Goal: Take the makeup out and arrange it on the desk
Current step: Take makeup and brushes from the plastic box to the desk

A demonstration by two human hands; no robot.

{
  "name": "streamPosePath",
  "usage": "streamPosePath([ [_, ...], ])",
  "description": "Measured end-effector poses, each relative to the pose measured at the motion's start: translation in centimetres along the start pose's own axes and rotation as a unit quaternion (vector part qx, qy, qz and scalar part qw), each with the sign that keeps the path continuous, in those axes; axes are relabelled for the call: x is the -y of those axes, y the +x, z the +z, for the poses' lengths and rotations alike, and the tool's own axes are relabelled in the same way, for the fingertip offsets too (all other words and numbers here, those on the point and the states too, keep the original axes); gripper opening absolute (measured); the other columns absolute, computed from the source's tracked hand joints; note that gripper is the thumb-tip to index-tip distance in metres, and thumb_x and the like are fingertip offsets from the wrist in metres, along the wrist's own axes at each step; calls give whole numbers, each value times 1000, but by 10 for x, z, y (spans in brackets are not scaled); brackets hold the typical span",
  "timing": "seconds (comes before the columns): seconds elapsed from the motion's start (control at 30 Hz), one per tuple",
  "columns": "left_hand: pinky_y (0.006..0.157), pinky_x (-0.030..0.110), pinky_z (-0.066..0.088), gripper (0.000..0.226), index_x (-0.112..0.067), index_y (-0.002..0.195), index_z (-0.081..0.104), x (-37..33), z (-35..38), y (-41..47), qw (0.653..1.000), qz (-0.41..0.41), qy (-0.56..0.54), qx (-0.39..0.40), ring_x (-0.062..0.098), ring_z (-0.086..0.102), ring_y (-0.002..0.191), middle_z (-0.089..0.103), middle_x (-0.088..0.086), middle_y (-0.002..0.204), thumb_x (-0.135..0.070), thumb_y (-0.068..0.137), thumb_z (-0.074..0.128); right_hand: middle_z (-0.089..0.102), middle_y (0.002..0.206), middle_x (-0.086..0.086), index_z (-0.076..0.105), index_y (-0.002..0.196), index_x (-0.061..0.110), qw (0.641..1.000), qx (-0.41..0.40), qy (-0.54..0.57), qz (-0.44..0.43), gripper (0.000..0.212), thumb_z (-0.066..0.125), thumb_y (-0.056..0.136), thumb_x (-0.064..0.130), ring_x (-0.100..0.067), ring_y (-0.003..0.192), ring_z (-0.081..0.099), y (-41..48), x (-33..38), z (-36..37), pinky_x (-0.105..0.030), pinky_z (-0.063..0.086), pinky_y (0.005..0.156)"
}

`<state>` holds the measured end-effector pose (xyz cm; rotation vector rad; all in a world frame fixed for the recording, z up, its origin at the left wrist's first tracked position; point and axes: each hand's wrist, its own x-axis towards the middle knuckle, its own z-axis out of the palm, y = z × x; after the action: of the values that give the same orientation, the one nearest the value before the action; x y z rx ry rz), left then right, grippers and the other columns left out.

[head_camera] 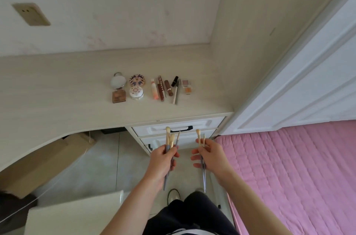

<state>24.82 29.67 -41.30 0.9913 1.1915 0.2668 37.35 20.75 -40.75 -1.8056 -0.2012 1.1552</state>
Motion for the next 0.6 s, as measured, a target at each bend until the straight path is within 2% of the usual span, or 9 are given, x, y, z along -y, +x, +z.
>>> streamPosePath([
  [0.2, 58, 31, 46, 13, -7, 99, 65, -22, 15, 40, 1000, -15, 16, 9, 16, 56, 55, 67, 7, 77, -17, 94, 57, 67, 95, -16, 55, 112, 12, 1000, -12, -8, 5, 21, 41, 98, 5, -24, 76, 68, 41, 28, -7, -35, 59, 65],
  [0.37, 56, 25, 50, 12, -8, 100, 63, -57, 36, 80, 1000, -9, 14, 15, 17, 62, 62, 71, 10, 86, -15, 96, 55, 68, 90, -12, 55, 112, 11, 999, -19, -27, -10, 20, 43, 97, 5, -25, 77, 72, 91, 54, -20, -45, 59, 72],
  [0.5, 52, 23, 50, 11, -6, 99, 62, -90, 61, 117, 1000, -3, 22, 12, 16, 62, 58, 71, 10, 83, -12, 96, 54, 68, 93, -13, 56, 109, 13, 998, -15, -51, -18, 20, 44, 96, 4, -24, 81, 71, 134, 83, -33, -43, 60, 70],
  [0.6, 57, 28, 50, 11, -4, 99, 61, -108, 80, 148, 999, 1, 45, 13, 17, 59, 56, 70, 6, 76, -11, 96, 54, 68, 93, -14, 56, 109, 12, 997, -14, -69, -14, 20, 43, 95, 4, -25, 81, 71, 168, 103, -42, -41, 60, 69],
])
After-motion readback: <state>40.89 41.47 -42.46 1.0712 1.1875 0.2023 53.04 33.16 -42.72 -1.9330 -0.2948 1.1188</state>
